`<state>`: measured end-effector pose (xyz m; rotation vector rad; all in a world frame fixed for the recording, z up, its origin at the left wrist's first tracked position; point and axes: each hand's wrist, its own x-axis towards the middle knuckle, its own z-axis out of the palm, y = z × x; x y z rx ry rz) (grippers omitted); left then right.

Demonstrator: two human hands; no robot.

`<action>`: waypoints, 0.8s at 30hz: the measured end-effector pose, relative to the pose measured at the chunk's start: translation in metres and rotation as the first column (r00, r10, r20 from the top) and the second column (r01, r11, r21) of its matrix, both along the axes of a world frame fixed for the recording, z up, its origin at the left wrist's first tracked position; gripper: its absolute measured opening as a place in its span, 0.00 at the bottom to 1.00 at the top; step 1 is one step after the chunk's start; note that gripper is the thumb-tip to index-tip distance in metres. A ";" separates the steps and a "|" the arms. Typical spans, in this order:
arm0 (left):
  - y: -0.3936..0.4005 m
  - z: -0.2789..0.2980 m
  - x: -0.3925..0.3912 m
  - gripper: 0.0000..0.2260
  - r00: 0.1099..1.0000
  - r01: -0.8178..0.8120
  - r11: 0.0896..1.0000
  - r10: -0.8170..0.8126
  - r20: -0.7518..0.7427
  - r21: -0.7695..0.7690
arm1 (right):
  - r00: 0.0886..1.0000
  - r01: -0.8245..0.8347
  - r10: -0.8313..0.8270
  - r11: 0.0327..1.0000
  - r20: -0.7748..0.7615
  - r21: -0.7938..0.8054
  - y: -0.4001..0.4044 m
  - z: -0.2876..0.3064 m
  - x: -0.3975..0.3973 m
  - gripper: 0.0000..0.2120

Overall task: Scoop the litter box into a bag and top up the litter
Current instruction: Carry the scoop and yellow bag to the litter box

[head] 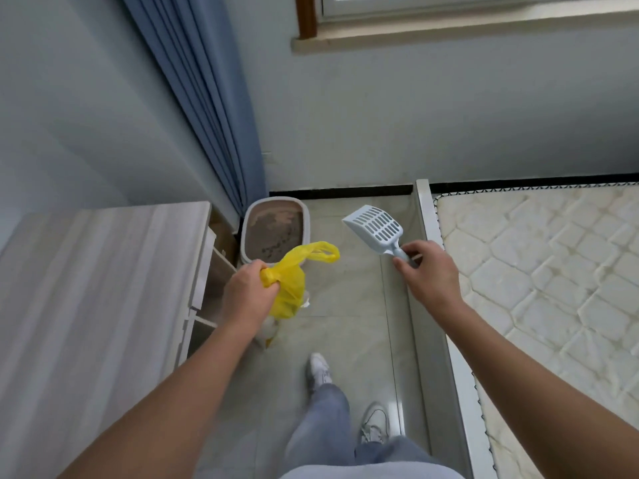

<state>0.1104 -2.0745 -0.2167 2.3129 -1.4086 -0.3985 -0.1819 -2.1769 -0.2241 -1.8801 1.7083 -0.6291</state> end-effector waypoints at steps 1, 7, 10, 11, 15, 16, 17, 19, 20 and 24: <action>-0.013 -0.003 0.004 0.07 1.000 -0.009 1.000 0.009 -0.018 0.002 | 1.000 0.004 -0.004 1.000 -0.005 0.006 -0.012 -0.005 0.003 0.08; -0.107 -0.033 0.036 0.09 0.993 -0.044 0.999 0.046 -0.112 0.017 | 0.999 0.027 -0.023 0.997 -0.049 0.066 -0.085 -0.030 0.030 0.08; -0.160 -0.048 0.051 0.10 0.991 -0.034 0.998 0.039 -0.132 0.045 | 0.996 0.051 -0.043 0.994 -0.080 0.096 -0.126 -0.043 0.048 0.09; -0.177 -0.052 0.056 0.11 0.990 -0.025 0.998 0.033 -0.140 0.059 | 0.995 0.056 -0.046 0.993 -0.090 0.108 -0.138 -0.046 0.055 0.08; -0.226 -0.062 0.071 0.11 0.988 0.011 0.996 0.002 -0.152 0.089 | 0.992 0.064 -0.046 0.986 -0.116 0.152 -0.181 -0.058 0.080 0.08; -0.234 -0.063 0.073 0.11 0.988 0.014 0.996 0.000 -0.153 0.090 | 0.992 0.064 -0.046 0.985 -0.117 0.161 -0.189 -0.060 0.085 0.08; -0.242 -0.064 0.075 0.11 0.988 0.015 0.996 0.000 -0.154 0.091 | 0.992 0.067 -0.048 0.984 -0.117 0.166 -0.196 -0.061 0.088 0.08; -0.255 -0.068 0.078 0.12 0.987 0.007 0.995 0.009 -0.163 0.097 | 0.993 0.066 -0.047 0.982 -0.110 0.176 -0.210 -0.065 0.092 0.08; -0.261 -0.071 0.078 0.12 0.985 -0.002 0.995 0.018 -0.169 0.097 | 0.993 0.060 -0.041 0.982 -0.107 0.179 -0.217 -0.067 0.093 0.08; -0.281 -0.090 0.078 0.12 0.977 -0.081 0.993 0.095 -0.190 0.082 | 0.995 0.042 -0.023 0.979 -0.099 0.202 -0.252 -0.086 0.096 0.08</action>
